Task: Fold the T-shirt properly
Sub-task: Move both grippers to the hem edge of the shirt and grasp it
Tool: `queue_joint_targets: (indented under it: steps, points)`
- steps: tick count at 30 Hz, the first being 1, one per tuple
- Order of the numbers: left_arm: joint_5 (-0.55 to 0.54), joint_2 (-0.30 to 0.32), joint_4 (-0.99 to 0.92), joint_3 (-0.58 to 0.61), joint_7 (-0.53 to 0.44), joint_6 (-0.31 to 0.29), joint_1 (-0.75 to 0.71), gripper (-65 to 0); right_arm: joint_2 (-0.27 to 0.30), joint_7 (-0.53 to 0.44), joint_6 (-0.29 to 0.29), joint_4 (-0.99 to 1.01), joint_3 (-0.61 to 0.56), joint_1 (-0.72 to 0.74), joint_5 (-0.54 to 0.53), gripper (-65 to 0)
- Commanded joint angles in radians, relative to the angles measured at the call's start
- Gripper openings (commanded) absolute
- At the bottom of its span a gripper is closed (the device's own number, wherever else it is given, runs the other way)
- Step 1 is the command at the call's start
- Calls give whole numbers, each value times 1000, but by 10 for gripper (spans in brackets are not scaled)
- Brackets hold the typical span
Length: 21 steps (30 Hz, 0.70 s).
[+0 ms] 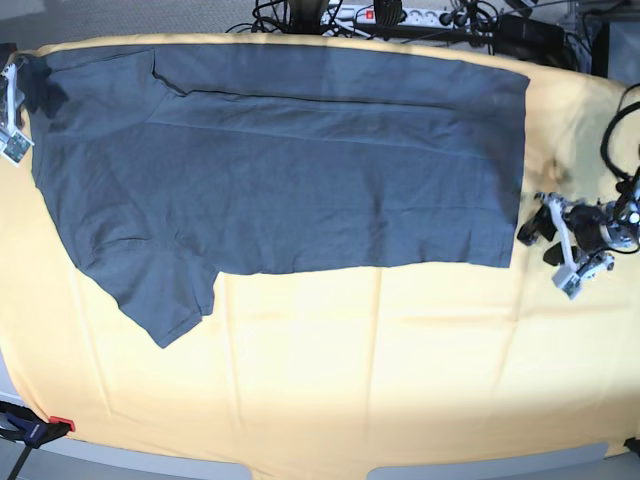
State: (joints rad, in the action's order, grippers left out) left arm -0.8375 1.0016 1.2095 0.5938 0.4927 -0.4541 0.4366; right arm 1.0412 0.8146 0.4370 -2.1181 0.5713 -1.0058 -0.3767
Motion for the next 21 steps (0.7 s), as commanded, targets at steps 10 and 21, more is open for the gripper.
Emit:
queue_joint_targets:
  steps: [10,21]
  points:
    - [-237,-241,-353,-14,158,-243,87,-277,17,-31,-8,-7,14,3,10,-346]
    - [-549,-281,-352,-14,542,-244,88,-277,17,-79,-15,-7,14,63,8,-346]
